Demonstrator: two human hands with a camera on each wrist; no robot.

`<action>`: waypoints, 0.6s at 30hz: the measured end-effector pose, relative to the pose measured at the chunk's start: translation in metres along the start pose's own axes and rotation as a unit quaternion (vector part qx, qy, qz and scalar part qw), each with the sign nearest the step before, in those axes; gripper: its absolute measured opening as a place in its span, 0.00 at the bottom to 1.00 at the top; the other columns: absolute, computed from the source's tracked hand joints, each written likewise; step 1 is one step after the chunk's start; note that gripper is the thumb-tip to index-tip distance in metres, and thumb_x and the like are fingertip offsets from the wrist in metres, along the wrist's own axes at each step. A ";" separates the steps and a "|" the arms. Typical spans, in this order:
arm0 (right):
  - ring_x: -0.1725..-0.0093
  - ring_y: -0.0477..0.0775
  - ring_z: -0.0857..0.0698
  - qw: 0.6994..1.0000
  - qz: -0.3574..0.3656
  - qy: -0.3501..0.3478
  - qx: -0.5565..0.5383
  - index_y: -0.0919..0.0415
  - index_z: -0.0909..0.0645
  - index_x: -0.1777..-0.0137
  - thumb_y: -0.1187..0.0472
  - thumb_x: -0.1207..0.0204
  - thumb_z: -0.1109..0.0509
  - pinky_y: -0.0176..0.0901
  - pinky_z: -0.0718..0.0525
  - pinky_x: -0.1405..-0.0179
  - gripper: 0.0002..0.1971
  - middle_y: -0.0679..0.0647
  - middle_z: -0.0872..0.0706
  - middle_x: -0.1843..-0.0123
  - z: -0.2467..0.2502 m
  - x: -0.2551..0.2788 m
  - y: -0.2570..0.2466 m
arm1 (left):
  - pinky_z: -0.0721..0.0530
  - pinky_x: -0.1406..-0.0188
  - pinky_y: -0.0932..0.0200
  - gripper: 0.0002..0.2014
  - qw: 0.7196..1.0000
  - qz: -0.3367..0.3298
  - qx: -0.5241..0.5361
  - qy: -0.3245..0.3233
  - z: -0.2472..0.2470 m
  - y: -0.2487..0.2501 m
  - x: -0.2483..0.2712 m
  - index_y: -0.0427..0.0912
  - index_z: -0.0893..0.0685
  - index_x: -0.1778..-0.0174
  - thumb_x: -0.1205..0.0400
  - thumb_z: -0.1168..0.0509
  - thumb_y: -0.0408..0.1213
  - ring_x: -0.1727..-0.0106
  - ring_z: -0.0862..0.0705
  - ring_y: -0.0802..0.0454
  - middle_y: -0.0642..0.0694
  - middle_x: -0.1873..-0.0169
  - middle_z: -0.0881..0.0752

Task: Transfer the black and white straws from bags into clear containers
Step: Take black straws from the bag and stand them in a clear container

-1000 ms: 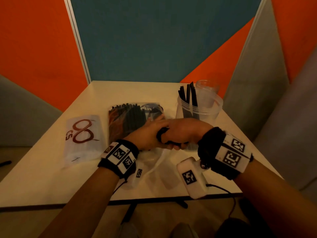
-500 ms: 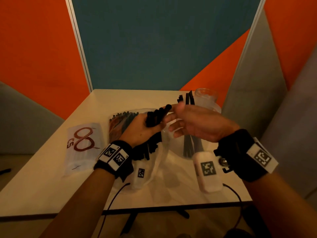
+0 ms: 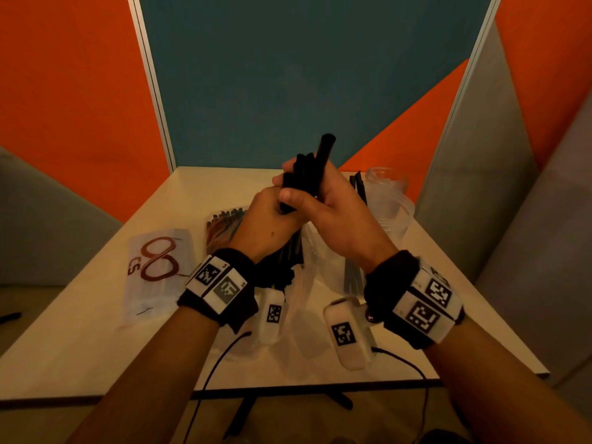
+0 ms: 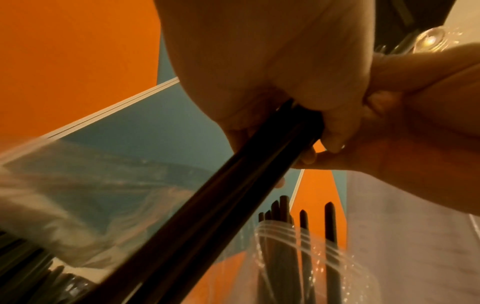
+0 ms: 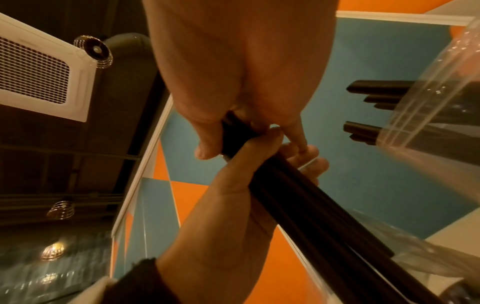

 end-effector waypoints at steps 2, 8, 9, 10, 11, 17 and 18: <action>0.38 0.47 0.16 1.000 0.007 0.023 0.006 0.60 0.28 0.32 0.63 0.20 0.33 0.50 0.20 0.32 0.17 0.51 0.14 0.41 0.002 -0.003 -0.004 | 0.15 0.55 0.31 0.08 1.000 -0.014 0.015 0.005 -0.001 0.002 -0.004 0.51 0.15 0.51 0.24 0.35 0.42 0.55 0.12 0.39 0.39 0.57 0.11; 0.45 0.42 0.16 0.998 -0.023 0.037 0.041 0.56 0.30 0.31 0.58 0.20 0.32 0.33 0.18 0.44 0.19 0.38 0.19 0.49 0.000 -0.004 0.007 | 0.13 0.51 0.40 0.07 0.999 0.019 0.024 -0.038 -0.011 -0.011 -0.002 0.49 0.16 0.48 0.20 0.34 0.40 0.53 0.11 0.51 0.45 0.55 0.10; 0.47 0.39 0.17 0.998 -0.033 0.034 0.052 0.56 0.30 0.31 0.57 0.20 0.32 0.31 0.19 0.47 0.19 0.36 0.19 0.50 -0.001 -0.004 0.013 | 0.12 0.55 0.50 0.04 0.998 0.027 0.018 -0.049 -0.013 -0.016 -0.001 0.48 0.16 0.50 0.19 0.35 0.37 0.58 0.11 0.58 0.47 0.59 0.10; 0.49 0.36 0.18 0.997 -0.044 0.034 0.057 0.56 0.30 0.32 0.56 0.20 0.32 0.28 0.20 0.50 0.19 0.35 0.20 0.51 -0.002 -0.002 0.019 | 0.14 0.62 0.63 0.04 0.998 0.031 0.005 -0.060 -0.017 -0.021 0.000 0.49 0.17 0.54 0.18 0.35 0.35 0.65 0.13 0.65 0.51 0.65 0.12; 0.50 0.34 0.19 0.996 -0.056 0.034 0.058 0.56 0.30 0.33 0.55 0.20 0.33 0.26 0.21 0.52 0.18 0.35 0.21 0.52 -0.003 -0.001 0.024 | 0.19 0.68 0.72 0.06 0.997 0.032 -0.008 -0.071 -0.019 -0.025 0.002 0.51 0.18 0.56 0.18 0.35 0.34 0.69 0.15 0.70 0.55 0.69 0.14; 0.50 0.36 0.18 0.994 -0.096 0.056 -0.001 0.55 0.26 0.35 0.47 0.20 0.35 0.26 0.20 0.53 0.18 0.41 0.18 0.50 0.001 0.010 0.040 | 0.17 0.51 0.70 0.24 0.988 0.061 0.000 -0.140 -0.039 -0.055 0.007 0.52 0.22 0.37 0.28 0.24 0.42 0.49 0.14 0.66 0.59 0.50 0.13; 0.48 0.38 0.17 0.993 -0.103 0.052 -0.013 0.55 0.26 0.35 0.47 0.22 0.33 0.29 0.18 0.50 0.19 0.43 0.17 0.48 0.000 0.012 0.042 | 0.17 0.51 0.72 0.24 0.989 0.053 0.006 -0.136 -0.040 -0.055 0.006 0.53 0.23 0.37 0.28 0.24 0.42 0.47 0.15 0.66 0.60 0.50 0.14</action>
Point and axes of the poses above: each hand's wrist, its own x-axis away from the middle knuckle, its own z-axis out of the back of the hand, y = z × x, the point moved 7 cm from there along -x, towards the middle knuckle
